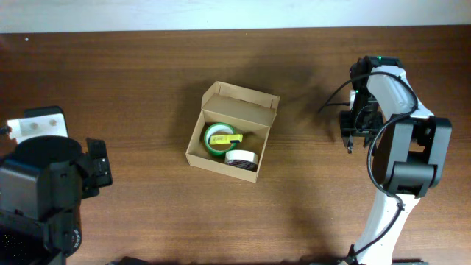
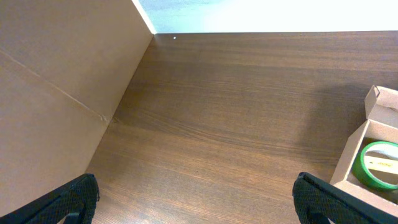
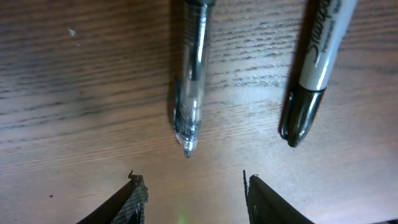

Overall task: Pack container
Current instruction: 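Lower the right gripper onto the clear pen and grasp it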

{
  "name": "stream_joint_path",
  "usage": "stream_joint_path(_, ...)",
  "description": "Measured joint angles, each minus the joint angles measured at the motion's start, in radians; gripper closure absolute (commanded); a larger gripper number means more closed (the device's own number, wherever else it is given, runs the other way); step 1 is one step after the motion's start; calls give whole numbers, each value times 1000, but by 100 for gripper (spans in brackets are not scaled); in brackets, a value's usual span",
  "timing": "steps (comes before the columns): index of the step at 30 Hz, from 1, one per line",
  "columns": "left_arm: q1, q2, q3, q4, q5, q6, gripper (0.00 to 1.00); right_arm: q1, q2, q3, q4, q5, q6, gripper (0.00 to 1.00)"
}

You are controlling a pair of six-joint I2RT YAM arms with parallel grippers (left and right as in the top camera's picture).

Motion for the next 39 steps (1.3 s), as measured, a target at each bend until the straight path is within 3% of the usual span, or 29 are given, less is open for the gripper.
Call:
stream_joint_path(22,0,0,0,0,0,0,1,0,0,-7,146,-76,-30,49)
stream_joint_path(34,0,0,0,0,0,0,1,-2,0,-100,196,-84,-30,49)
stream_joint_path(39,0,0,0,0,0,0,0,-9,0,-100,197,-89,-25,66)
